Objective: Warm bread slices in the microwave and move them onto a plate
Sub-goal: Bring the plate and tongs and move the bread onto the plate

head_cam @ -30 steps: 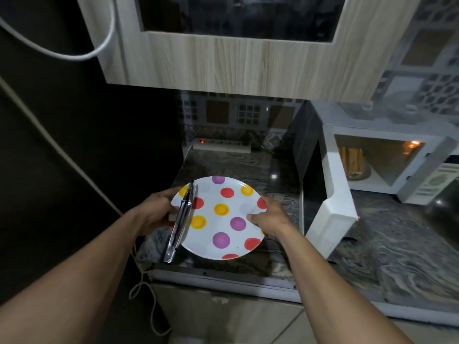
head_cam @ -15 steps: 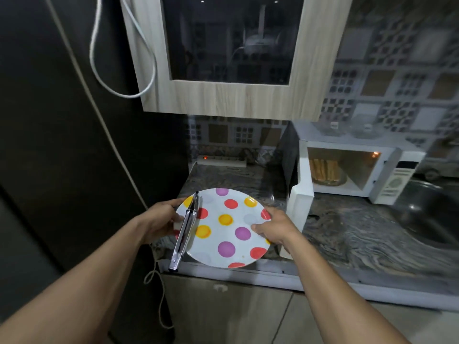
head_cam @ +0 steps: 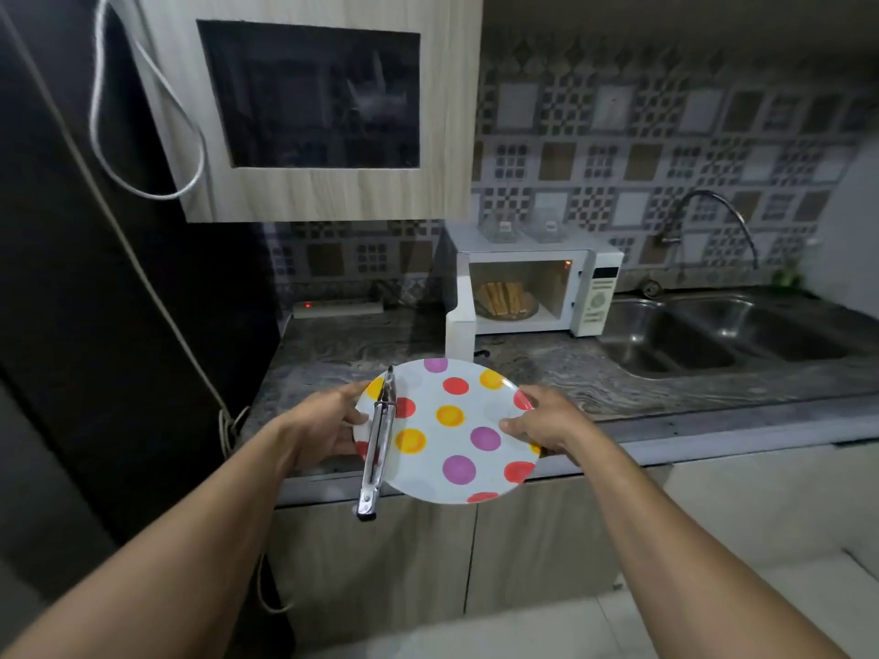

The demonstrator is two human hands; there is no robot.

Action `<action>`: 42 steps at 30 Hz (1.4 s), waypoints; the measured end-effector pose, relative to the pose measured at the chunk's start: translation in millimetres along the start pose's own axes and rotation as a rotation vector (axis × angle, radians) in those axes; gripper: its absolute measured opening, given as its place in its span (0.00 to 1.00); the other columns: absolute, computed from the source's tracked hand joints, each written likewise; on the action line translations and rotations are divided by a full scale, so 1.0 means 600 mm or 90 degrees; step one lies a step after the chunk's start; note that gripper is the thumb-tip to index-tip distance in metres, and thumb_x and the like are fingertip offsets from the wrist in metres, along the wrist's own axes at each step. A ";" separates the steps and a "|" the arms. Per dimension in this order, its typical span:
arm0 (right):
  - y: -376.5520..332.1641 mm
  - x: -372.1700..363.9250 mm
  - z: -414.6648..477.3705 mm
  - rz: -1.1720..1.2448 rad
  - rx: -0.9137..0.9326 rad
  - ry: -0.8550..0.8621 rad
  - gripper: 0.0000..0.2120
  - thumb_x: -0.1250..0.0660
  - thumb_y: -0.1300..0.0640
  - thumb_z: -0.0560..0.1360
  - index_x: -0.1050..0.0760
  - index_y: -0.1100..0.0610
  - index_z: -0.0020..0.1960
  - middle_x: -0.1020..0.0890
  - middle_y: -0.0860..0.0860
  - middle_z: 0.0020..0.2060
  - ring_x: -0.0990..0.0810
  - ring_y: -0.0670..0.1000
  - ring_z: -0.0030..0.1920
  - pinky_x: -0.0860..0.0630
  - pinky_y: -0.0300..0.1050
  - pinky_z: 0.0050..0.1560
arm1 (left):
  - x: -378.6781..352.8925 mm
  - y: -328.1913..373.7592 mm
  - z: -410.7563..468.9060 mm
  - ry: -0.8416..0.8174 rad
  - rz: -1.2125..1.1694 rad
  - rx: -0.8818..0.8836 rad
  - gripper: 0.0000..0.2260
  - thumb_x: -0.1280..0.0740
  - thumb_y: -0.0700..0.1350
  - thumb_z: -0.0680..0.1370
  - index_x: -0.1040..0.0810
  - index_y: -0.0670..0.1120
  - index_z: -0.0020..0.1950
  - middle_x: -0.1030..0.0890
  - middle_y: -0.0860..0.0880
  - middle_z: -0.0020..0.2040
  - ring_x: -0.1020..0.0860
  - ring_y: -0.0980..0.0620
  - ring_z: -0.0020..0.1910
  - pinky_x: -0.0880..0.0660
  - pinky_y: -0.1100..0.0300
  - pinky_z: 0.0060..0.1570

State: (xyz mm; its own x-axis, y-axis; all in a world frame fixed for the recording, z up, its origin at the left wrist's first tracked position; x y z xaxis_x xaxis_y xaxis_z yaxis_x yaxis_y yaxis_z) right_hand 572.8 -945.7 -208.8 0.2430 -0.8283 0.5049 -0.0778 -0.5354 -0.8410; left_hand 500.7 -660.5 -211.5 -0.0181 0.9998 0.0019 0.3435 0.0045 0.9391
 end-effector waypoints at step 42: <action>0.350 0.413 0.395 0.020 -0.047 0.012 0.16 0.21 0.62 0.68 0.18 0.55 0.55 0.13 0.50 0.47 0.14 0.53 0.47 0.17 0.56 0.51 | -0.470 -0.015 0.477 0.075 -0.021 0.079 0.23 0.45 0.34 0.81 0.19 0.58 0.59 0.15 0.43 0.44 0.17 0.45 0.36 0.20 0.51 0.33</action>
State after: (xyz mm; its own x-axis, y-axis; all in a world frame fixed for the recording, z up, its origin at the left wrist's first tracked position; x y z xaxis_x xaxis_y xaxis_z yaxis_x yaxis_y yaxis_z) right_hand 845.7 -1224.5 -306.5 0.2218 -0.8474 0.4824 -0.1570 -0.5193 -0.8401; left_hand 771.6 -937.6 -318.6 -0.1386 0.9902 0.0189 0.4537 0.0465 0.8900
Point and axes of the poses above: each hand's wrist, its own z-axis towards the middle knuckle, its own x-axis out of the back of the hand, y = z × x, the point moved 9 cm from there along z, towards the middle knuckle
